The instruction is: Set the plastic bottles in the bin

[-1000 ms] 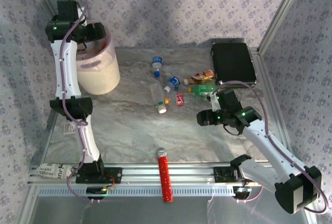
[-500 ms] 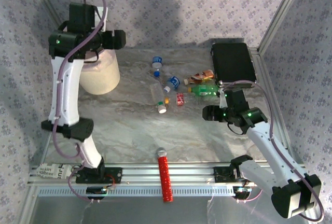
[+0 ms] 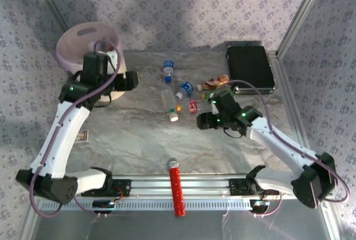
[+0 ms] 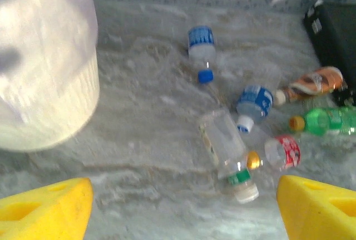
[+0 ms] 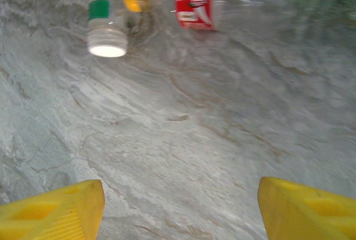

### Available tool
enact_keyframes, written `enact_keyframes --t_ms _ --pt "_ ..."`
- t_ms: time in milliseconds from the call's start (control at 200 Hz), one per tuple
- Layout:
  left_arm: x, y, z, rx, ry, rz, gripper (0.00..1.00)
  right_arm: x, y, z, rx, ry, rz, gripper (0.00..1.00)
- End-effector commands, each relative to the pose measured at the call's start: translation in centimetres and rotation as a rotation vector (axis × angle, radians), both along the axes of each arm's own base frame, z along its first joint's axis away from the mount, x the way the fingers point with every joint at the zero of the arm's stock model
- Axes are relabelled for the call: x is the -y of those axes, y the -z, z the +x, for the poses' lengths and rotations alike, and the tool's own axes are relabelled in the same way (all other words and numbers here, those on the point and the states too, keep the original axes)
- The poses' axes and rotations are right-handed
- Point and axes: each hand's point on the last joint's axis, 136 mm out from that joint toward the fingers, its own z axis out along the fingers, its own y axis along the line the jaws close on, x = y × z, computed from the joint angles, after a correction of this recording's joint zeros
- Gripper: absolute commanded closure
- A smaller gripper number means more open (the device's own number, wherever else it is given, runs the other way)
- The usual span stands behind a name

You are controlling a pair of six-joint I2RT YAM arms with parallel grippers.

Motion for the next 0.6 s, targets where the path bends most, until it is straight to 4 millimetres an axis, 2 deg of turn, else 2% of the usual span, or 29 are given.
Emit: enact_keyframes --t_ms 0,155,265,300,315,355,475,600 --pt "1.4 0.4 -1.1 0.032 -0.008 -0.153 0.14 -2.8 -0.6 1.7 0.04 -0.006 -0.001 0.27" --pt "2.5 4.5 -2.6 -0.03 -0.015 -0.25 0.14 -6.7 0.8 3.4 0.021 -0.059 -0.005 0.32" --pt "3.2 7.8 -3.6 -0.082 -0.028 -0.345 0.13 -8.8 1.9 4.8 0.015 -0.077 -0.007 0.38" --pt "3.5 8.8 -3.8 -0.097 -0.03 -0.373 0.13 -9.1 2.9 5.0 0.0 -0.081 -0.02 0.39" --pt "3.5 9.2 -3.9 -0.105 -0.035 -0.387 0.13 -9.7 2.1 5.6 0.016 -0.081 -0.006 0.39" --pt "3.8 10.2 -4.1 -0.124 -0.041 -0.416 0.13 -10.3 2.5 6.3 0.017 -0.081 -0.014 0.39" --pt "4.5 12.1 -4.8 -0.164 -0.041 -0.456 0.12 -11.3 4.2 7.9 0.006 -0.076 -0.056 0.38" --pt "4.8 13.1 -5.2 -0.173 -0.052 -0.49 0.12 -12.4 6.0 9.0 -0.011 -0.081 -0.088 0.37"
